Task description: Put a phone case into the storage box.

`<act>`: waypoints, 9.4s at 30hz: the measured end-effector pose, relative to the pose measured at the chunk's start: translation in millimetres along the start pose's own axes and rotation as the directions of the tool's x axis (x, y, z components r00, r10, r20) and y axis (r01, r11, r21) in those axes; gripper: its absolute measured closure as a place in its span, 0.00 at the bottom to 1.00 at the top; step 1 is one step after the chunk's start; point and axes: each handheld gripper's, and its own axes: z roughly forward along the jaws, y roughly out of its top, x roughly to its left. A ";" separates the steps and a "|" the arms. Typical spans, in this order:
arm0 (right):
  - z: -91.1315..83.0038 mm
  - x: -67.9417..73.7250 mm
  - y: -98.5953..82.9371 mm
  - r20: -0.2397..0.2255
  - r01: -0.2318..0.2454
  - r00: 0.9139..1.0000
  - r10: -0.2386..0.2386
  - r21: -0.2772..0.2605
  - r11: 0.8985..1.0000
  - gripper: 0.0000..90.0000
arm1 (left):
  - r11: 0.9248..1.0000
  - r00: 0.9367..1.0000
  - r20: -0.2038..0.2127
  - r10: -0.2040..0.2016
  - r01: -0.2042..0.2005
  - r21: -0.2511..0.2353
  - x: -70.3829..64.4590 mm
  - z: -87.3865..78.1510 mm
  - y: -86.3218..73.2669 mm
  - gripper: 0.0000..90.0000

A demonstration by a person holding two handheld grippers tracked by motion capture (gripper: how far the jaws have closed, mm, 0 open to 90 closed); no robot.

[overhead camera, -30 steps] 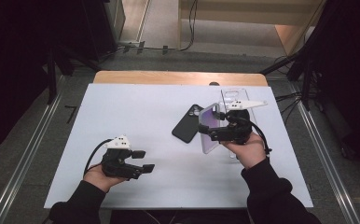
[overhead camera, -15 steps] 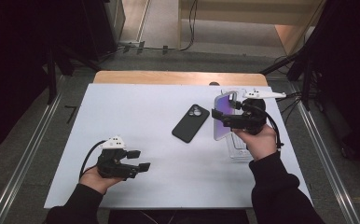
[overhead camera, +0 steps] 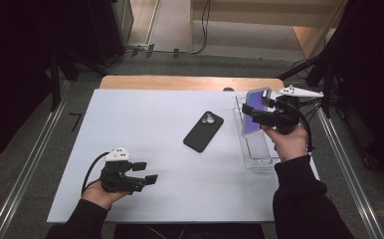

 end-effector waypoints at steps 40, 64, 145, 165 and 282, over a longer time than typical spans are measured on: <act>101.7 -76.7 18.5 0.199 -0.113 0.974 0.104 0.038 0.993 0.17 | 1.000 1.000 0.007 -0.012 0.012 0.001 1.2 3.1 -1.5 0.35; 150.4 -92.7 4.8 0.307 -0.112 0.948 0.086 0.068 0.991 0.16 | 1.000 1.000 0.015 -0.007 0.007 0.006 1.2 4.3 -2.1 0.35; 47.4 2.9 -16.6 -0.224 0.098 0.974 -0.036 0.275 0.956 0.27 | 0.999 0.999 0.028 -0.043 0.043 -0.005 16.7 -0.4 7.4 0.35; 20.9 25.6 -66.4 -0.373 0.212 0.924 -0.087 0.309 0.927 0.27 | 0.999 0.998 0.034 -0.045 0.045 -0.009 19.4 -0.5 9.8 0.35; -10.0 15.4 -130.3 -0.347 0.233 0.933 -0.096 0.379 0.895 0.26 | 0.999 0.995 -0.093 -0.022 0.026 0.037 15.1 128.9 127.9 0.01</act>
